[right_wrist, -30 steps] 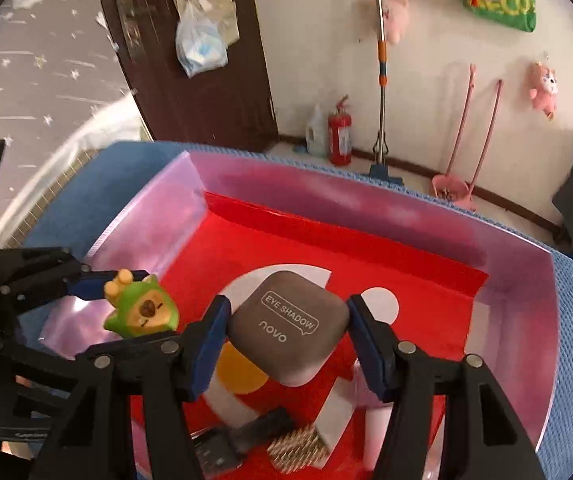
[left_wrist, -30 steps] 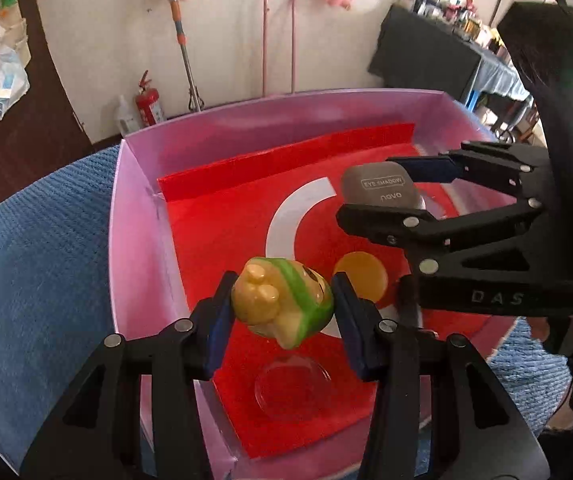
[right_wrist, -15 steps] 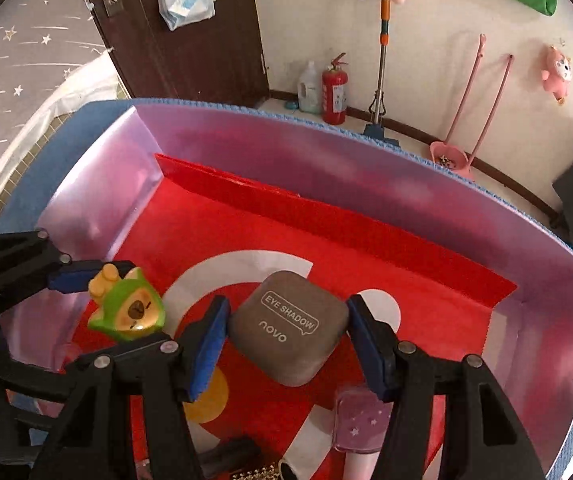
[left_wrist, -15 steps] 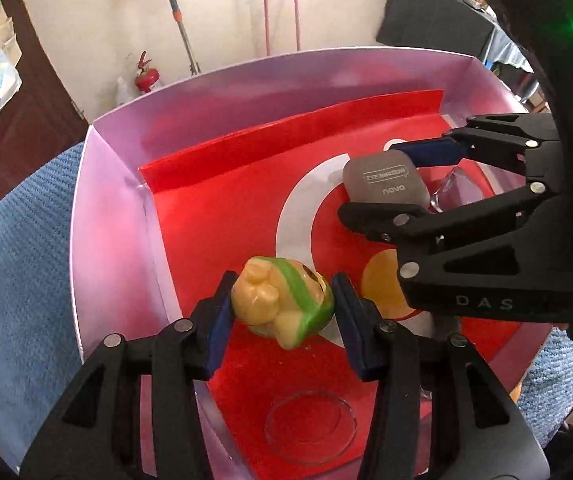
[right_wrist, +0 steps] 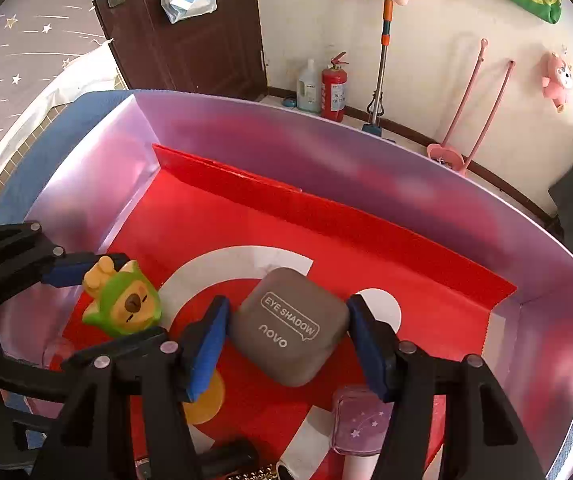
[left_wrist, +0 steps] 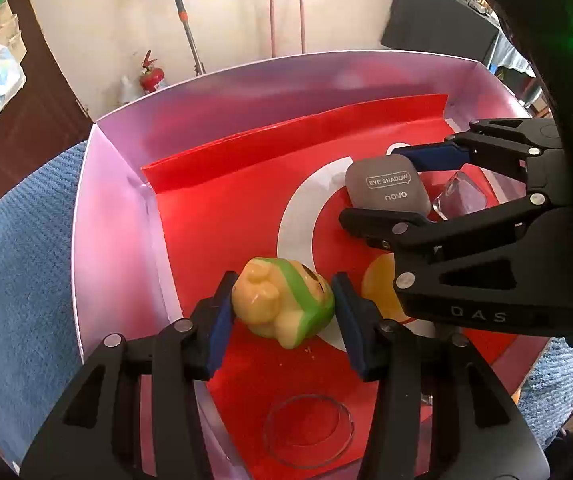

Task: Organize rigid objects
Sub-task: 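Open both tools to drop the toy figure and eye shadow case into the box, then withdraw both tools from the box toward the jar and orange sponge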

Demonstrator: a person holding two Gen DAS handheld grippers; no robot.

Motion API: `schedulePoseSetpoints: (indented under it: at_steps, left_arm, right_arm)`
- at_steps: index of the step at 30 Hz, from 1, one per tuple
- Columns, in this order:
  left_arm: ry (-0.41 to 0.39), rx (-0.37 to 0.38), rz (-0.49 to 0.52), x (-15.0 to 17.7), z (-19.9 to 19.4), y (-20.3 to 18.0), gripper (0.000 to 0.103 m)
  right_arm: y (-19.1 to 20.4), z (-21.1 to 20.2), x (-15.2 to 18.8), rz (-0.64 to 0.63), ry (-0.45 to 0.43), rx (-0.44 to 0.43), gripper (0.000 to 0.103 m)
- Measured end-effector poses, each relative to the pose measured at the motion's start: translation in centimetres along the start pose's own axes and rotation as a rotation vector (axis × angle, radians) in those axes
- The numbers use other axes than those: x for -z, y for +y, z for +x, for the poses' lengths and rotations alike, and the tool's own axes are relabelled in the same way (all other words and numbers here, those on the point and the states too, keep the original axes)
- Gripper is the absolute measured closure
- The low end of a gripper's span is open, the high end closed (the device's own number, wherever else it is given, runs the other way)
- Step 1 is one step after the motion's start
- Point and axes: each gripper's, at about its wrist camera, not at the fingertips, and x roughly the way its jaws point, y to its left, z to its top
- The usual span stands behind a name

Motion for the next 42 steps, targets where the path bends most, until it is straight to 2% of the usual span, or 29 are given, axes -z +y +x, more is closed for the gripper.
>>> schedulePoseSetpoints:
  at_steps: [11, 14, 19, 24, 28, 30, 34, 38, 40, 42]
  left_arm:
    - [-0.016, 0.024, -0.009, 0.1, -0.8, 0.7, 0.056]
    - [-0.028, 0.038, -0.013, 0.2, -1.5, 0.8, 0.050]
    - [-0.079, 0.022, -0.015, 0.4, -3.3, 0.4, 0.046]
    - [-0.137, 0.022, -0.033, 1.3, -5.6, -0.2, 0.039]
    - [-0.224, -0.011, -0.028, 2.6, -8.4, -1.3, 0.038]
    - [-0.264, -0.024, -0.030, 3.4, -9.7, -1.8, 0.031]
    - [-0.384, -0.075, -0.031, 5.6, -12.9, -3.3, 0.029]
    - [-0.449, -0.058, -0.052, 6.6, -14.8, -3.7, 0.028]
    - [-0.476, -0.053, -0.061, 7.2, -15.6, -3.8, 0.021]
    - [-0.524, -0.056, -0.066, 8.3, -16.7, -4.3, 0.019]
  right_arm:
    - [0.0, 0.0, -0.1, 0.004, 0.001, -0.004, 0.040]
    - [-0.1, 0.0, -0.1, 0.008, 0.001, -0.005, 0.040]
    - [-0.6, -0.6, -0.2, 0.023, -0.008, -0.010, 0.039]
    - [-1.1, -2.5, 0.0, 0.044, -0.049, 0.000, 0.031]
    - [-1.4, -5.6, 0.3, 0.057, -0.107, 0.010, 0.026]
    - [-1.3, -7.5, 0.5, 0.057, -0.145, 0.018, 0.024]
    - [-0.8, -12.0, 1.8, 0.050, -0.238, 0.038, 0.016]
    - [-0.1, -16.5, 4.0, 0.047, -0.328, 0.055, 0.005]
    - [0.3, -18.4, 5.2, 0.046, -0.369, 0.060, 0.002]
    - [0.7, -20.4, 6.9, 0.054, -0.407, 0.065, 0.000]
